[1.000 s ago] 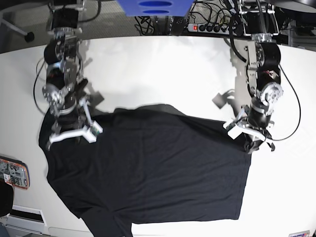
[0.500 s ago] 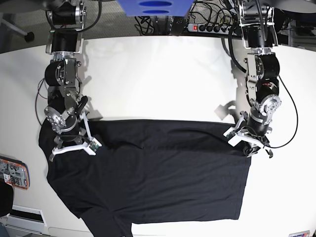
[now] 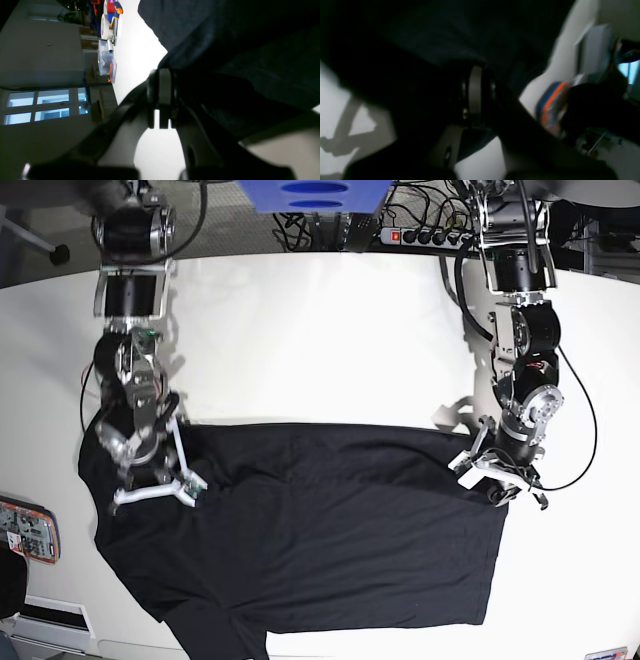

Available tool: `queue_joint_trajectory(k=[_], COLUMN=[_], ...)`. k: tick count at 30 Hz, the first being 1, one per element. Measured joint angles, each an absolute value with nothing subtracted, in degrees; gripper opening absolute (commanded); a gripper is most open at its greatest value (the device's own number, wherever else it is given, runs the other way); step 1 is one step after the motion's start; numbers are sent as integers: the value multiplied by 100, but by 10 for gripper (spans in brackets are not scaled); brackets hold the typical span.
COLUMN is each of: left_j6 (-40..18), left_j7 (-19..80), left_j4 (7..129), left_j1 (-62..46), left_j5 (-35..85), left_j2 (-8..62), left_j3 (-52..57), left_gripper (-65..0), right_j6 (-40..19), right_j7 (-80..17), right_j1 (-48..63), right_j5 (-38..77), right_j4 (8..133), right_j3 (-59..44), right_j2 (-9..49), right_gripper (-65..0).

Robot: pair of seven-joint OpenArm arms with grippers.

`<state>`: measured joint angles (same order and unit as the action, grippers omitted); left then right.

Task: Fold the T-shirt properly
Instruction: 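Lift the collar edge with both grippers and pull it toward the hem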

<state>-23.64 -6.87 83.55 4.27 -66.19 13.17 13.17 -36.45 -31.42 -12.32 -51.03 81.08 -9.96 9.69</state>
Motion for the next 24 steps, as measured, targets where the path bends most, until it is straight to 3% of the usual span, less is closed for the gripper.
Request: queue_joint_trajectory(k=[24], left_j6=[-2362], left_j7=[-683], left_j4=[8355], left_j1=[414], left_j5=[-6648], left_j2=[1334], left_j3=[1319], left_gripper=[-650], right_j6=[-3640], right_j7=[-2711], right_j1=[-2351], right_j5=[-5131], right_j4=[6807], right_j3=[-735], right_j2=[1004], right_gripper=[-650])
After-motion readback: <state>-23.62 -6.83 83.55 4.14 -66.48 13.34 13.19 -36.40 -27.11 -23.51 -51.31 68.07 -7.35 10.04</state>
